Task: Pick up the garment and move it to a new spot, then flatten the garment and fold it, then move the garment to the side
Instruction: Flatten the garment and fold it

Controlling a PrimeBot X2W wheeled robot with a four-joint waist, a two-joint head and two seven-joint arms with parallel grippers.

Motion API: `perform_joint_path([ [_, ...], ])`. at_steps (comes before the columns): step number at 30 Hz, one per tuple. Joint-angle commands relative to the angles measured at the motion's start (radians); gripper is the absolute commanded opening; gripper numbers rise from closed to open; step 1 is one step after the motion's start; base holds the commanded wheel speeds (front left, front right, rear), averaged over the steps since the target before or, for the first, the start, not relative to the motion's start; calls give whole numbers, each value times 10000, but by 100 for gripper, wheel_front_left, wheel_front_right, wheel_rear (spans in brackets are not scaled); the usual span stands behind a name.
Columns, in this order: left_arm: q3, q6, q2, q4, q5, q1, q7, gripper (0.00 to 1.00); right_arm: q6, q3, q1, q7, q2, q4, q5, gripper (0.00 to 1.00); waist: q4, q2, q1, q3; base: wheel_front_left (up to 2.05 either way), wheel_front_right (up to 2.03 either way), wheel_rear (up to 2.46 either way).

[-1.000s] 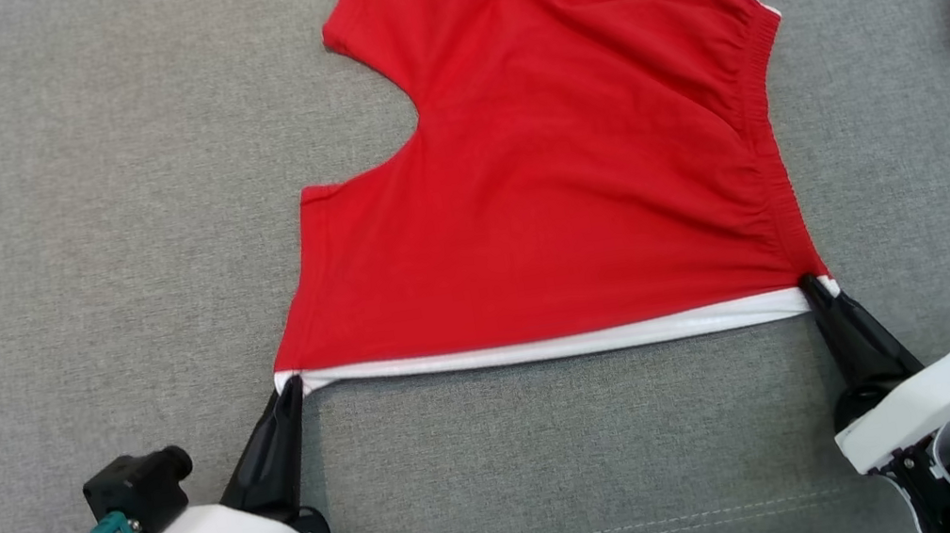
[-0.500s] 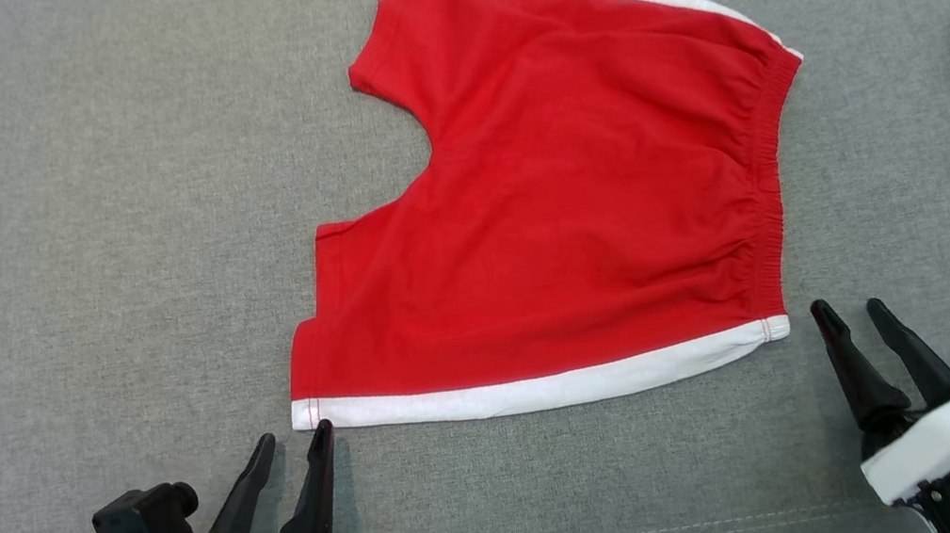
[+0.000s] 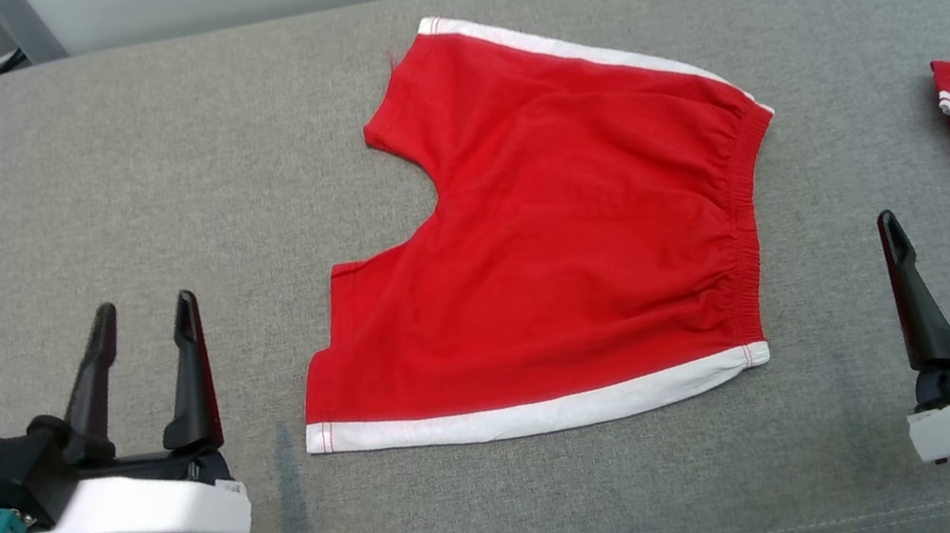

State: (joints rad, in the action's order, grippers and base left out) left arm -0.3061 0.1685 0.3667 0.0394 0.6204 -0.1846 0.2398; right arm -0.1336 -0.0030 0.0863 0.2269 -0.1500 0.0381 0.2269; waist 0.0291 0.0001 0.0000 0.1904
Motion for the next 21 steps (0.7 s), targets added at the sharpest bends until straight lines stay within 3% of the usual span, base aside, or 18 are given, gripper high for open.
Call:
perform_joint_path([
  [1,518,45,237,-155,-184,-511,126,100,29,123,286,179,37,-372,-382,100,-37,-1,0,-188,0,0,0],
  [5,949,26,49,268,-563,-417,207,100,29,176,224,277,287,-303,-1200,100,-106,-1,0,-539,0,0,0],
  [12,1986,-222,-363,215,-1667,968,217,100,29,253,-584,329,602,81,-1421,100,-117,-1,0,-1068,0,0,0],
  [21,1975,-687,-703,-352,-2430,2194,218,100,29,192,-1764,339,812,-151,-1442,100,65,-1,0,-1716,0,0,0],
])
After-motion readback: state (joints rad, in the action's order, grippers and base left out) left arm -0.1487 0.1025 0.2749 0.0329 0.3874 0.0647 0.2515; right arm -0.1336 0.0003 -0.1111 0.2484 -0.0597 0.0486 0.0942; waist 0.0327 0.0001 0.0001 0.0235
